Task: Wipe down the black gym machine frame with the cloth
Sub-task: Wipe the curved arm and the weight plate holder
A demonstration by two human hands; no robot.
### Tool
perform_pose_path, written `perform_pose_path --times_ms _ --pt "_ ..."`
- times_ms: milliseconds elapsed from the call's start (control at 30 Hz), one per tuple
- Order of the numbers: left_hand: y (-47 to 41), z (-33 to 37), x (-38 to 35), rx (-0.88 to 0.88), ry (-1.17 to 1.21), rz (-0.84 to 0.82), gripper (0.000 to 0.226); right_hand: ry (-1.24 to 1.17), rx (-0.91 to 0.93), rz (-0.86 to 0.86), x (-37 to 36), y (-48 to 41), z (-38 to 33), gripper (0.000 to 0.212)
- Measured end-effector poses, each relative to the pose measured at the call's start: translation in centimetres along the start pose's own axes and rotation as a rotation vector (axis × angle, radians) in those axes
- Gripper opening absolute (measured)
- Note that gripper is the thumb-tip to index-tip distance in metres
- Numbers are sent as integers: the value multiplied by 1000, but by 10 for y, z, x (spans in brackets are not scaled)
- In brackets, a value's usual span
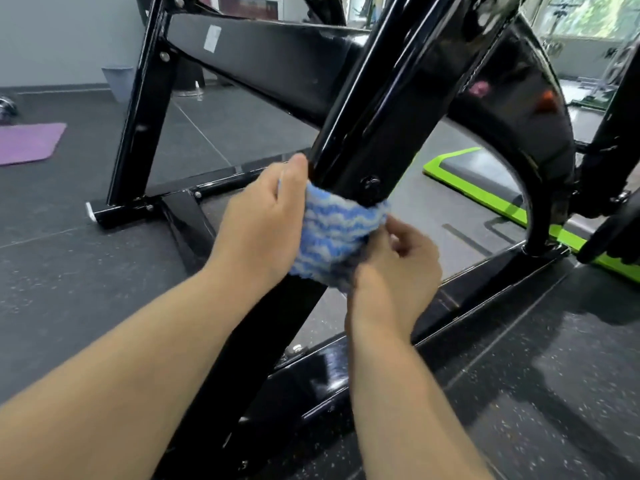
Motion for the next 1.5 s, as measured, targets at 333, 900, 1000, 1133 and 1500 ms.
perform_pose_path --times_ms 333,900,1000,1133,1500 --pt "-1 11 20 34 574 37 30 -452 -106 -117 0 25 -19 19" --pt "-24 13 -5 219 507 -543 50 -339 17 -149 -3 -16 -43 8" --pt "-29 16 -9 276 554 -606 45 -319 24 -147 -4 -18 -41 16" --pt "-11 -16 -10 489 464 -596 8 -340 1 -144 -4 -19 -39 15" --pt "17 6 -9 -26 159 -34 46 -457 -125 -218 -2 -19 -33 15"
Point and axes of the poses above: each hand's wrist, its own y-axis away from the middle knuckle, its own x-axis out of the back of the hand, z = x × y, the point moved 5 cm from there along -y, towards the middle knuckle, and after that the axes turned 4 degrees about y, right-handed, at the moved point
